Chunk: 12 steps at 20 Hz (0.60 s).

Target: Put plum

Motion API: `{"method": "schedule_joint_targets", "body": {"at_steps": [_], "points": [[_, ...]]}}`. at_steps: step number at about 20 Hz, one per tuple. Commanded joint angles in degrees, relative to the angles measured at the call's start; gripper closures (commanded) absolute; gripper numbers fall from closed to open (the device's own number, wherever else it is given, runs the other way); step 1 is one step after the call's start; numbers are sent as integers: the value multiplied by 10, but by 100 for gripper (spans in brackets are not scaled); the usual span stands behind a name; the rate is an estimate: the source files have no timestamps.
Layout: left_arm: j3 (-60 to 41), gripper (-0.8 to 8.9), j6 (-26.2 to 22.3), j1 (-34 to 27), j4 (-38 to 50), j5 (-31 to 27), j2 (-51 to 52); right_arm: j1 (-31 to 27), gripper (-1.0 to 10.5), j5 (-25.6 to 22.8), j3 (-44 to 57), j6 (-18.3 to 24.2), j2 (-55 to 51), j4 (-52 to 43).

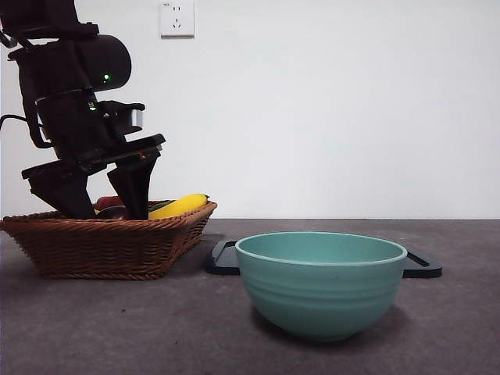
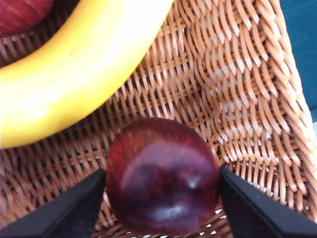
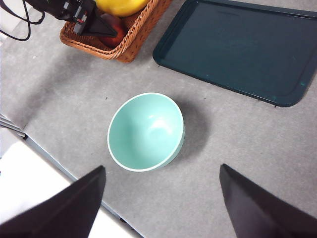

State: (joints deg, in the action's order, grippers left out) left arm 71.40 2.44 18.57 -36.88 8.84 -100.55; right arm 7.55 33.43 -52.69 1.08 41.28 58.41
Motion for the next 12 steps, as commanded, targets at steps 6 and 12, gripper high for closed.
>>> {"method": "schedule_joint_targets", "body": {"at_steps": [6,12], "points": [[13,543,-3,4,-2,-2,18,2,578,2,-10,-5,2,-5],[15,543,-3,28,-29,7,134,2,578,2,-10,-5,2,-5]]}}
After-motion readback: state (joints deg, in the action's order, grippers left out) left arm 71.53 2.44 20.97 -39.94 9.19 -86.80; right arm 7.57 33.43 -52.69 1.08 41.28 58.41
